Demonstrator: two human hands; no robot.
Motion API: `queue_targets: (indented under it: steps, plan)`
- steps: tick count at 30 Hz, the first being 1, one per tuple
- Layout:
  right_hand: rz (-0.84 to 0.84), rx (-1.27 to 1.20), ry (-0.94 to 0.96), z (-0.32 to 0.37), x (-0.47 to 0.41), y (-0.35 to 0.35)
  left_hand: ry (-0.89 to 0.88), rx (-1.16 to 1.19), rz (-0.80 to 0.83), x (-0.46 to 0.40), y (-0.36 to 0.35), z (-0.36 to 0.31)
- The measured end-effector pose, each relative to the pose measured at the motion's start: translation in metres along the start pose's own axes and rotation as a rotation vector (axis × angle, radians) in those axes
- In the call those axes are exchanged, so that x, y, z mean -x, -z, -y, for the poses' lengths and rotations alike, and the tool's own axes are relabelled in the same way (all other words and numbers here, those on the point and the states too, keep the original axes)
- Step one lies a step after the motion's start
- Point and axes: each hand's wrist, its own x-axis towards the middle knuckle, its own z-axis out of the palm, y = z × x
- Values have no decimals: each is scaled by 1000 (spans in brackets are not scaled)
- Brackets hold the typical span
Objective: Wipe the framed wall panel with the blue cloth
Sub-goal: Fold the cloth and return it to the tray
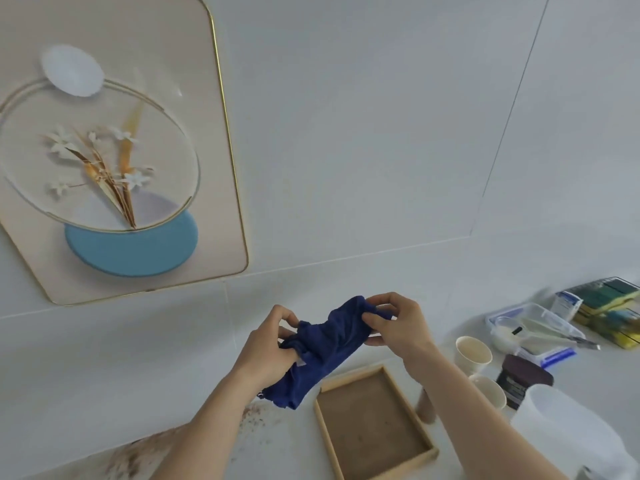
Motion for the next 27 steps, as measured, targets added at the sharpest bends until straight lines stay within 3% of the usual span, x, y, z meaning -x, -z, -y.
queue_targets:
  steps: [8, 16, 21, 24, 27]
  plan:
    - [-25, 146, -98, -101, -28, 31, 116, 60, 73, -36, -100, 23]
    - [80, 398, -123, -182, -30, 36, 175, -66, 95, -56, -178, 74]
    - [155, 505, -112, -219, -22, 32, 123, -203, 107, -50, -214, 100]
    - [294, 671, -74, -238, -16, 31, 76, -349, 189, -45, -233, 115]
    - [565, 931, -81, -254, -9, 32, 78, -616, 382, -41, -244, 131]
